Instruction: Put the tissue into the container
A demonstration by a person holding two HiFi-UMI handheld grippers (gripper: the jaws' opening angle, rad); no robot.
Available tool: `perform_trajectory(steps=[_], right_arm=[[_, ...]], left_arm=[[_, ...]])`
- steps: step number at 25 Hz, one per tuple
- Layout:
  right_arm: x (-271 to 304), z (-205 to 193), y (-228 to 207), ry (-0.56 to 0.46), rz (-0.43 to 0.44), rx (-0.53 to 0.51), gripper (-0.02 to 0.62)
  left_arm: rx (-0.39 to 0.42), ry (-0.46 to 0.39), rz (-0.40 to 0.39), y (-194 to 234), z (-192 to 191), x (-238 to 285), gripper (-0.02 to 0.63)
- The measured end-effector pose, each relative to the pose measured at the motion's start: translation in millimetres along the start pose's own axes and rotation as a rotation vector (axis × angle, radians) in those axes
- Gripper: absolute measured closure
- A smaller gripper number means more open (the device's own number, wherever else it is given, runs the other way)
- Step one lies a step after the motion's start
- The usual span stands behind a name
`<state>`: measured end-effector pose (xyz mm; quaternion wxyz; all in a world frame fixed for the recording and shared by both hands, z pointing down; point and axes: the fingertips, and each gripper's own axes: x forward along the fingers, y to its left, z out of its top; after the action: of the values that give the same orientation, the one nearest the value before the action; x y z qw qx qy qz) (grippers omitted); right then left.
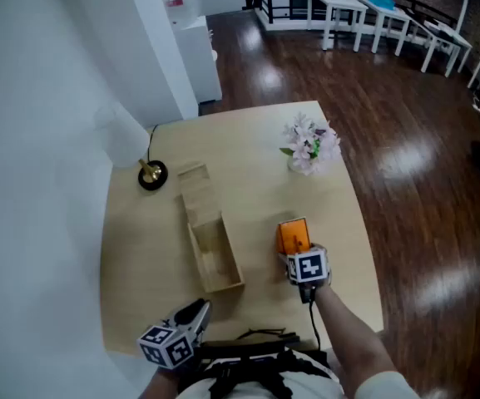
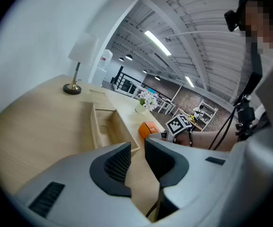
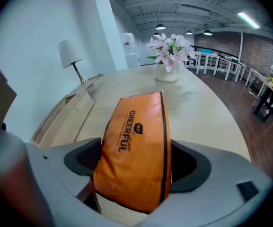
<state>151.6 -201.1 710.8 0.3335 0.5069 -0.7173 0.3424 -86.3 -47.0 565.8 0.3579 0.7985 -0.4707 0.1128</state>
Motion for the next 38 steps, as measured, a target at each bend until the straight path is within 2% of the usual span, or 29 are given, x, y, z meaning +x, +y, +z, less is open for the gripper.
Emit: perform_trajectory(steps=[16, 23, 30, 38], right_arm=[[1.8, -2.8, -1.7, 0.005, 0.038, 0.023, 0.152], [-1.3, 0.1, -3.1, -0.004, 0.019, 0.015, 0.164], [-13.0, 5.8, -3.0, -0.029, 0.005, -0.016, 0.184], [-40.5, 27.3, -1.6, -0.098, 0.015, 0.034, 0.187]], left_arm=[[0.017, -0.003, 0.007, -1.8, 4.6, -5.0, 0.514], [0.019, -0.023, 0.002, -4.2, 8.0, -7.5, 0.514], [0.016, -0.046, -0.012, -8.0, 13.7, -7.8, 0.514], [0.029, -0.049, -0.041, -9.9, 17.4, -4.8, 0.514]])
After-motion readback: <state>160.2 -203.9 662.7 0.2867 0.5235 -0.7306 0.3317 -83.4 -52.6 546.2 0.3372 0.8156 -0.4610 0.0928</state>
